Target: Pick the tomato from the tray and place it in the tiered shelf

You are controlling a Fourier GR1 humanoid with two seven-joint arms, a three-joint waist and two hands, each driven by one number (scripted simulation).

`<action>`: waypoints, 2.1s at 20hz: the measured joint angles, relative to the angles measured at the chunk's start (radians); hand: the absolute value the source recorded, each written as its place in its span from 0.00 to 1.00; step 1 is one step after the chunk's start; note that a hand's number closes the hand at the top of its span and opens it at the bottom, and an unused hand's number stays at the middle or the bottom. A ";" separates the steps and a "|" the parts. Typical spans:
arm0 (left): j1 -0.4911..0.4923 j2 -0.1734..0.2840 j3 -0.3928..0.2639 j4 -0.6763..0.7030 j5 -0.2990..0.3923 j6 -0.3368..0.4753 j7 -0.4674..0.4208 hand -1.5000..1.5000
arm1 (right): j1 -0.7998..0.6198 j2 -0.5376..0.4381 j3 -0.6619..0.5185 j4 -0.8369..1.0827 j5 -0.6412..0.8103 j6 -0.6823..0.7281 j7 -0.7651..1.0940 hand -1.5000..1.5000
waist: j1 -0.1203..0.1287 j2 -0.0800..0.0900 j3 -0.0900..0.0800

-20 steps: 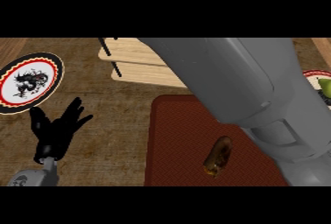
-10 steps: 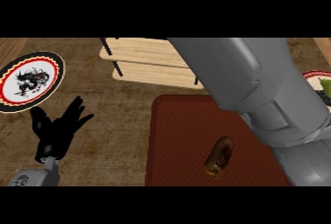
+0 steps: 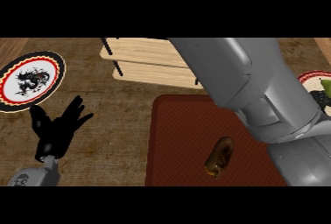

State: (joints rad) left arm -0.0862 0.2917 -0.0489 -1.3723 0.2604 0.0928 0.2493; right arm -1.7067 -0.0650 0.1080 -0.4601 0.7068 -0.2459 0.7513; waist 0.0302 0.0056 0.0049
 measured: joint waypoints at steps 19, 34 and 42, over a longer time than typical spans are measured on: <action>-0.005 -0.012 0.022 0.020 -0.019 -0.009 -0.006 0.50 | -0.009 -0.002 -0.184 -0.025 -0.085 -0.269 -0.025 0.00 | -0.005 -0.002 0.001; 0.042 -0.021 0.033 -0.019 -0.016 -0.019 -0.011 0.50 | 0.018 -0.149 -0.277 -0.119 -0.052 -0.489 0.030 0.00 | -0.031 -0.014 0.000; 0.068 -0.017 0.052 -0.027 -0.017 -0.011 -0.001 0.50 | 0.166 -0.255 -0.312 -0.360 -0.081 -0.445 0.113 0.00 | -0.063 -0.025 0.003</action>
State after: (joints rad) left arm -0.0183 0.2748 0.0032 -1.3997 0.2430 0.0813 0.2484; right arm -1.5407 -0.3199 -0.2041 -0.8199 0.6263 -0.6913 0.8641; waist -0.0332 -0.0194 0.0076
